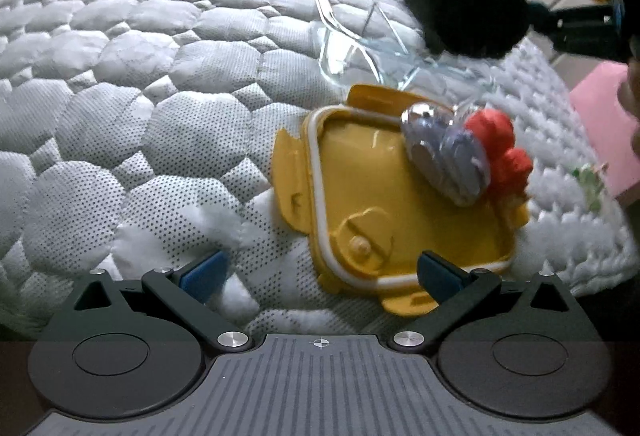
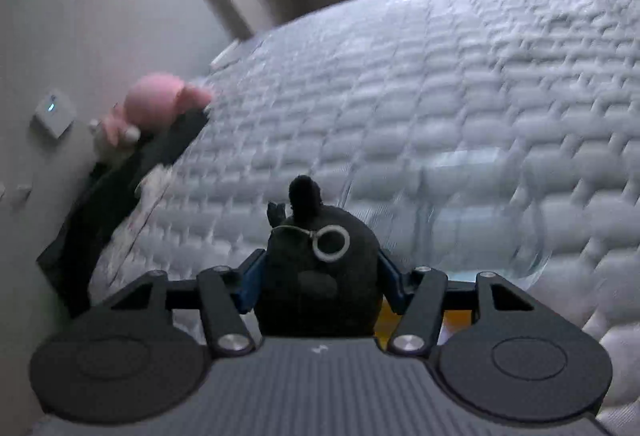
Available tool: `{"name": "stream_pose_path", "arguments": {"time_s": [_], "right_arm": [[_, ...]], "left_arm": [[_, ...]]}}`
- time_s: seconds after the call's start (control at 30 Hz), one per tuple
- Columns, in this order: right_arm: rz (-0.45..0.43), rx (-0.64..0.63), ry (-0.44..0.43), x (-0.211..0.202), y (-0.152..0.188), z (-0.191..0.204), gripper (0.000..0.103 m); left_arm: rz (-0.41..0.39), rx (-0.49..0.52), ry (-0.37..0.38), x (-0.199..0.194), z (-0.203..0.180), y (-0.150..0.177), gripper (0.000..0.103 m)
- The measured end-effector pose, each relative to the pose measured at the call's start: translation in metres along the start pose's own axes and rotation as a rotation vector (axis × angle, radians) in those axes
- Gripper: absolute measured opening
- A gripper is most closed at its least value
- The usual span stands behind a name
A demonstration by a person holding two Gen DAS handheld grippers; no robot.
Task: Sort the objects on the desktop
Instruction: 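Lower the black plush into the glass dish and open the right gripper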
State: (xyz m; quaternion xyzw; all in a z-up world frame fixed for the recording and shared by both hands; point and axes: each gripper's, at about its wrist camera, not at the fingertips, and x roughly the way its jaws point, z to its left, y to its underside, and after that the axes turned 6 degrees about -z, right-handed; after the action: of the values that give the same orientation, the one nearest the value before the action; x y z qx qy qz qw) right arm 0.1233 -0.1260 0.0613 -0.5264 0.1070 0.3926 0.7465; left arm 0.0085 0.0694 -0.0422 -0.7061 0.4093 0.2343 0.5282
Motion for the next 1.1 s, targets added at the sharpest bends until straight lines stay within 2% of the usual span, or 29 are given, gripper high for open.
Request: {"name": "stream_pose_path", "arguments": {"time_s": [0.13, 0.27, 0.37, 0.43, 0.47, 0.53, 0.6, 0.63, 0.7, 0.73, 0.8, 0.87, 1.0, 1.1], "right_arm": [[0.023, 0.010, 0.111, 0.040, -0.020, -0.003, 0.061], [0.051, 0.044, 0.153, 0.078, -0.019, -0.006, 0.062], [0.094, 0.025, 0.167, 0.091, -0.015, -0.005, 0.065], [0.053, 0.002, 0.152, 0.082, -0.014, -0.003, 0.065], [0.011, -0.008, 0.152, 0.074, -0.015, -0.003, 0.068], [-0.069, -0.028, 0.176, 0.059, -0.016, 0.001, 0.069], [-0.135, -0.054, 0.203, 0.046, -0.016, 0.006, 0.062], [-0.135, -0.075, 0.204, 0.046, -0.015, 0.009, 0.058], [-0.093, -0.098, 0.182, 0.052, -0.010, 0.012, 0.030], [-0.064, -0.101, 0.168, 0.058, -0.006, 0.013, 0.026], [0.002, -0.090, 0.158, 0.074, 0.003, 0.013, 0.020], [0.058, -0.083, 0.205, 0.095, 0.012, 0.011, 0.017], [-0.016, -0.084, 0.200, 0.101, 0.019, 0.007, 0.017], [0.008, -0.049, 0.177, 0.099, 0.014, 0.003, 0.017]], "left_arm": [[-0.009, -0.017, -0.001, -0.003, 0.003, -0.002, 0.103], [-0.012, -0.005, -0.018, -0.004, 0.005, 0.001, 0.103], [-0.026, 0.008, -0.025, -0.008, 0.006, -0.001, 0.103], [-0.039, 0.018, -0.034, -0.009, 0.006, -0.003, 0.103], [-0.044, 0.022, -0.039, -0.009, 0.006, -0.004, 0.103], [-0.042, 0.017, -0.039, -0.005, 0.006, -0.008, 0.103], [-0.036, 0.005, -0.031, -0.001, 0.007, -0.011, 0.103], [-0.033, 0.007, -0.028, 0.000, 0.006, -0.011, 0.103], [-0.027, 0.014, -0.021, 0.003, 0.003, -0.011, 0.103], [-0.024, 0.023, -0.021, 0.004, 0.001, -0.010, 0.103], [-0.020, 0.046, -0.026, 0.005, -0.003, -0.009, 0.103], [-0.018, 0.053, -0.028, 0.005, -0.004, -0.008, 0.103], [-0.016, 0.058, -0.031, 0.005, -0.005, -0.007, 0.103], [-0.013, 0.047, -0.033, 0.006, -0.004, -0.007, 0.103]]}}
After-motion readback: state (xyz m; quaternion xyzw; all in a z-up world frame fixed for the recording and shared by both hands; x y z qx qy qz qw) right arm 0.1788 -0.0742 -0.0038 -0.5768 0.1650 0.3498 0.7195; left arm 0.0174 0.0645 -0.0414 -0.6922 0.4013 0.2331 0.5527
